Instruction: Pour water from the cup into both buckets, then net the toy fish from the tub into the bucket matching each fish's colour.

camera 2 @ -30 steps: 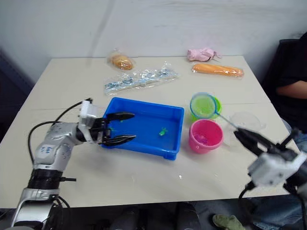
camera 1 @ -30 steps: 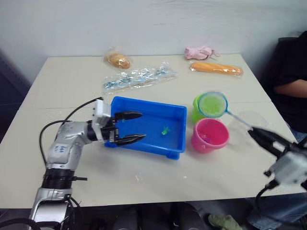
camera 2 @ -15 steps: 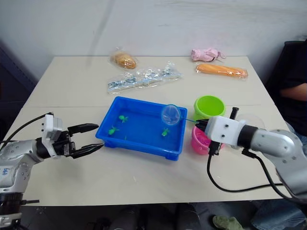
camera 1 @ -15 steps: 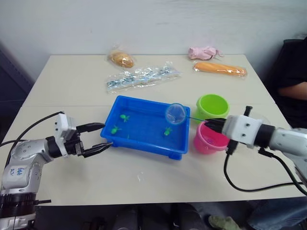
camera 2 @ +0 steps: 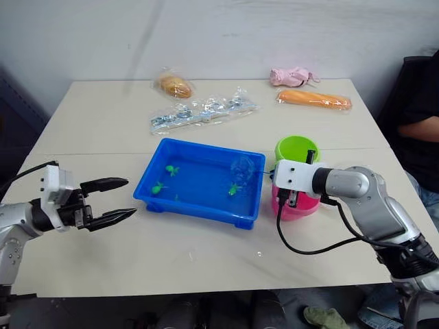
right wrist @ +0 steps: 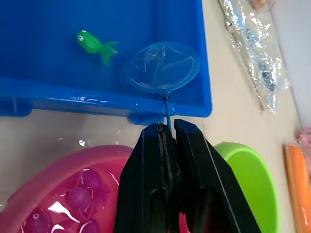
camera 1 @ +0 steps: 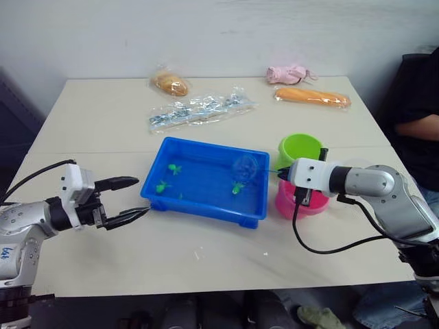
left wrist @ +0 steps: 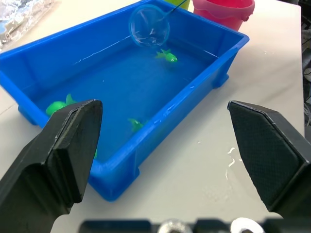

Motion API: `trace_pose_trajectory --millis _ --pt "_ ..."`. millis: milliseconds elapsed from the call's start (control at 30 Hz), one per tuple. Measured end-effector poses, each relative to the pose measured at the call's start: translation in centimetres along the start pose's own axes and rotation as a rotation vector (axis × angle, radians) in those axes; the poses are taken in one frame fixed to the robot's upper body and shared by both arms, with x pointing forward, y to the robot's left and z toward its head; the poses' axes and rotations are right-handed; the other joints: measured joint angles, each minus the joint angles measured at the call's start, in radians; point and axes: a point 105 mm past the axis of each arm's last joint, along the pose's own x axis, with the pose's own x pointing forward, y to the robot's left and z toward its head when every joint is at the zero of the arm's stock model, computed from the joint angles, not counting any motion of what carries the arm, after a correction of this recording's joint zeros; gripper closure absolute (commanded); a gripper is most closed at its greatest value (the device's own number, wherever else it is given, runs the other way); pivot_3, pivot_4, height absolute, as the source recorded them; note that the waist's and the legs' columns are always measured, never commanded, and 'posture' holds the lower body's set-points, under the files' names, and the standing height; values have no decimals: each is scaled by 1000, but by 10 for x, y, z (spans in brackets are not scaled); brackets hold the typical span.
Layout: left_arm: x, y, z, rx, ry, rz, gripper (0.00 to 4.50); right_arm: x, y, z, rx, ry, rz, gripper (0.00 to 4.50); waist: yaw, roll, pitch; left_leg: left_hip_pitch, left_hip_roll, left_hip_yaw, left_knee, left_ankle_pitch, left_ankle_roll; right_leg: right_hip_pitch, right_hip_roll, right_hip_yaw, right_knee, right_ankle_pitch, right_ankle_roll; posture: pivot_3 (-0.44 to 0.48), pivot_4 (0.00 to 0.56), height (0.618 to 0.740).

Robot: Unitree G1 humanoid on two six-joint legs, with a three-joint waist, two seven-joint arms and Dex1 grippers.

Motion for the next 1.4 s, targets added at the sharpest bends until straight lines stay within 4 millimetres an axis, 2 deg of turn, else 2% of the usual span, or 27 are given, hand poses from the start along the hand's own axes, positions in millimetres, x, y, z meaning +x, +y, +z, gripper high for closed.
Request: trace_pose_trajectory --millis 100,233,467,700,867,1200,1333,1400 --pt "1 3 3 -2 -12 -7 54 4 6 6 0 3 68 4500 -1 0 0 0 0 0 0 0 0 0 0 0 0 0 0 0 150 740" --pt "9 1 2 -6 -18 -39 54 -1 20 17 52 2 178 4500 -2 0 0 0 0 0 0 0 0 0 1 0 0 0 0 0 150 740" --pt "19 -5 -2 -25 -27 -78 54 -3 43 35 371 -73 284 4500 -2 0 0 0 0 0 0 0 0 -1 0 0 1 0 0 0 150 740" --pt "22 -4 -1 -18 -29 -80 54 -13 34 37 642 -115 218 4500 -1 0 0 -1 0 0 0 -1 0 -1 0 0 0 0 0 0 150 740" --pt "27 -3 4 -3 -50 -87 54 -26 28 40 755 -152 191 4500 0 0 0 -1 0 0 0 -1 0 -1 0 0 0 0 0 0 150 740" --pt "55 -7 18 22 -149 -155 54 -62 19 36 821 -216 54 4500 1 0 0 -1 0 0 -1 -1 0 -1 1 1 0 0 0 0 150 740" --pt "69 -8 27 8 -214 -168 54 -74 21 31 842 -236 -16 4500 2 0 0 -1 0 0 -1 -1 0 -1 1 1 0 0 0 0 150 740" --pt "76 -8 34 10 -259 -176 54 -82 15 30 845 -261 -77 4500 3 0 0 -1 -1 1 0 -1 0 -1 1 1 0 0 1 0 150 740"
